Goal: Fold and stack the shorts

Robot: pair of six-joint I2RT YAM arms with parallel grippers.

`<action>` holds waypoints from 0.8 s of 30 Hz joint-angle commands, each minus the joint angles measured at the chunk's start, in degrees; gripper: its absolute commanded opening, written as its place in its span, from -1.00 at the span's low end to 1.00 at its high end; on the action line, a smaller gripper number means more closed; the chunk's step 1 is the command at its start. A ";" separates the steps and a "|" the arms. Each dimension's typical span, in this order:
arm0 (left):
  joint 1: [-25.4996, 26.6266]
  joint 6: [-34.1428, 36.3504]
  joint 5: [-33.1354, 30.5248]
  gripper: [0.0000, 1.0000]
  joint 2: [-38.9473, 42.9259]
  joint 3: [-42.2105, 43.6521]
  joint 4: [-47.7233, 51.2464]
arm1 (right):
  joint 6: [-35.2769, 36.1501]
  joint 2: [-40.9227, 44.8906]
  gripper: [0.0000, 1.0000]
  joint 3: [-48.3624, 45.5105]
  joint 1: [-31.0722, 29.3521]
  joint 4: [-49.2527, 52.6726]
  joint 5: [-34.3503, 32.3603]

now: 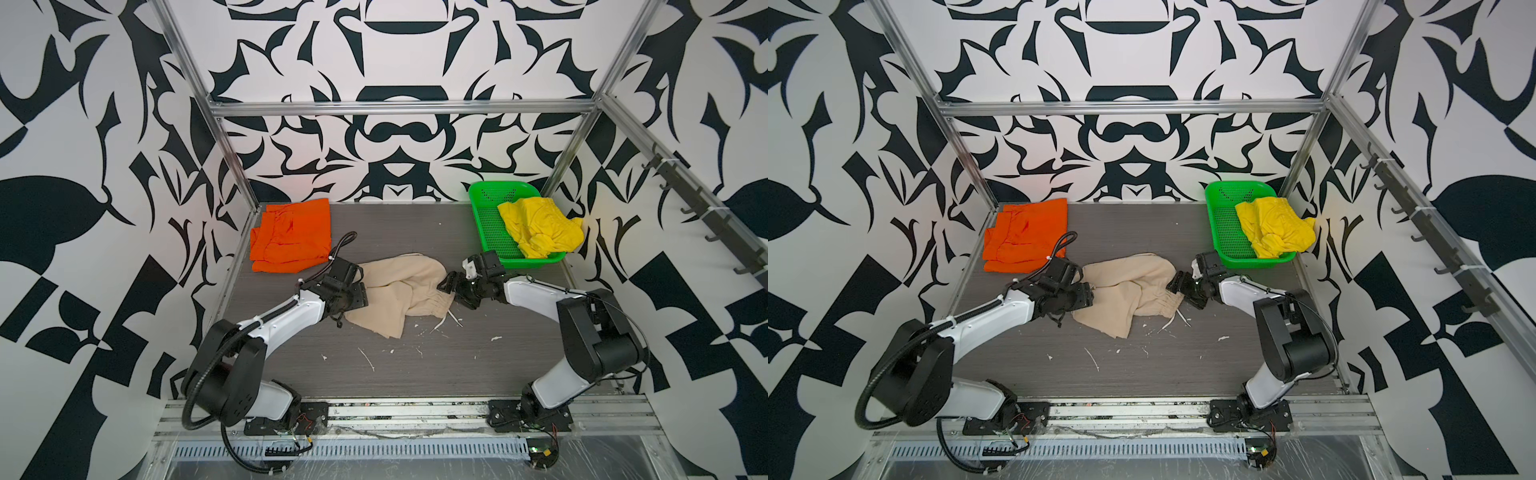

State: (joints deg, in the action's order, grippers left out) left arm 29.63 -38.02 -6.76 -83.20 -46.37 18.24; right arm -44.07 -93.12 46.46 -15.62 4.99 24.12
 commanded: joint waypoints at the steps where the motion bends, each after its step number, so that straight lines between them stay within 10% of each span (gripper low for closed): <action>1: -0.92 -0.53 -2.28 0.44 -4.11 -2.74 1.27 | -1.97 -1.38 0.55 0.39 0.84 -3.73 -1.97; 6: -1.51 0.71 -3.77 0.27 -9.08 -4.50 1.74 | -2.78 -5.36 0.41 0.89 0.91 -8.95 1.18; 19: -5.58 7.41 -7.02 -0.61 -5.83 -8.95 8.14 | 5.33 7.05 -0.97 4.08 2.14 -2.27 -1.59; 24: -10.14 12.49 -5.34 -0.72 2.58 -9.95 11.38 | 13.21 14.06 -1.00 9.38 3.67 4.56 -1.97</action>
State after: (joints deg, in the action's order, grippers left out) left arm 21.63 -29.45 -11.90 -85.27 -54.11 25.76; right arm -37.60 -83.44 51.27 -12.80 5.61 23.42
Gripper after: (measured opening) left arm 0.146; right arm 0.048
